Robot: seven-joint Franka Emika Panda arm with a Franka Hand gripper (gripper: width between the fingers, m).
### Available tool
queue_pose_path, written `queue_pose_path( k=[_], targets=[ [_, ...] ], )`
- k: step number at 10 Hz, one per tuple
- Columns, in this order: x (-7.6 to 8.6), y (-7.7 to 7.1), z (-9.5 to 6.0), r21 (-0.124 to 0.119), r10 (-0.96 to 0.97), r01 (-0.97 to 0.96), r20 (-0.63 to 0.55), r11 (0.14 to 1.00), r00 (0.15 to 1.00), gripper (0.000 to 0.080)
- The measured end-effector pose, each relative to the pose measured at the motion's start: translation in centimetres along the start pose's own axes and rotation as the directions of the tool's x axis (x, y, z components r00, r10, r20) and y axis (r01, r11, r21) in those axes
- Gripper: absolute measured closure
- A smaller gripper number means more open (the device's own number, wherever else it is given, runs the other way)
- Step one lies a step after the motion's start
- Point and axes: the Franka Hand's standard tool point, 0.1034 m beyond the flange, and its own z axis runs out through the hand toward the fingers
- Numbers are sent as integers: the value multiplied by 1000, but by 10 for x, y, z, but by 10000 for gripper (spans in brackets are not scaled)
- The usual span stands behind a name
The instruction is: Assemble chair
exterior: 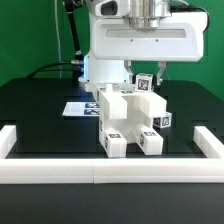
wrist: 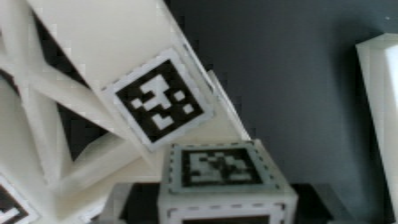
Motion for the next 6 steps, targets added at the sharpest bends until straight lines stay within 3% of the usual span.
queue_pose_path(
  k=[6],
  targets=[
    [-2, -3, 0, 6, 327, -327, 5, 945, 945, 512]
  ],
)
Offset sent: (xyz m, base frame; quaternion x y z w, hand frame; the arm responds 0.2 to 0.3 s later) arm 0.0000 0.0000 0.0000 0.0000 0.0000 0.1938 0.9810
